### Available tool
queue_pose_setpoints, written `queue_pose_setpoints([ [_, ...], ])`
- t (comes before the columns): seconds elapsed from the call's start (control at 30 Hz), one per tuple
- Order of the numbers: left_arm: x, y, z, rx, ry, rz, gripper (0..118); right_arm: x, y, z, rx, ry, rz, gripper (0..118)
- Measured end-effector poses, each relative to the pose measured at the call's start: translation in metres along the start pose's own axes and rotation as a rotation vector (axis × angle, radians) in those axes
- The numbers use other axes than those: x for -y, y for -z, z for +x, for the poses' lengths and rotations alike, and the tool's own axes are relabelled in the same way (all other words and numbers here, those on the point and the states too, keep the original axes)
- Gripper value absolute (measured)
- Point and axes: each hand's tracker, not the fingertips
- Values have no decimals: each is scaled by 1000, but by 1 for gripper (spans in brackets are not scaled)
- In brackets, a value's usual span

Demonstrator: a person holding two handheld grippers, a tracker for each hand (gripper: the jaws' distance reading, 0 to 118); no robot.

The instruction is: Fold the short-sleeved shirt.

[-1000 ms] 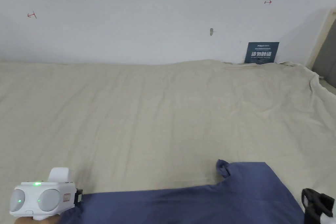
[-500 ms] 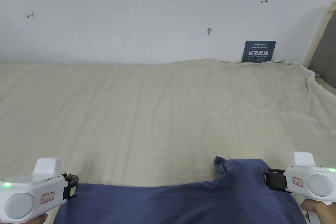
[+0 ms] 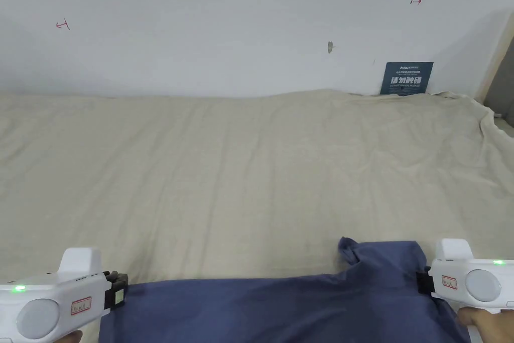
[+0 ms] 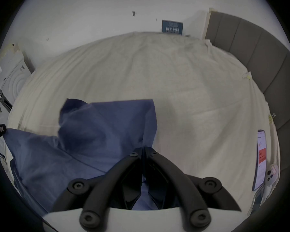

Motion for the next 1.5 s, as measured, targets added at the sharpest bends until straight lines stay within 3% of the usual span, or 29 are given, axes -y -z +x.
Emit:
queue_pose_setpoints([
  [0.4,38,-66,-2,-50,-49,35,0,69,-181,2,-178,80,255,2],
  [0.73,115,-124,-8,-53,-97,29,0,168,-276,9,-240,139,303,2],
  [0.9,157,-124,-8,-61,-113,-16,0,214,-281,4,-228,159,280,2],
  [1.2,218,-106,-5,-128,-76,-90,0,265,-220,4,-114,168,121,2],
  [1.47,228,-103,3,-163,-109,-103,0,284,-189,1,-17,214,47,2],
  [1.5,225,-104,2,-162,-126,-115,6,282,-192,0,-14,217,51,3],
])
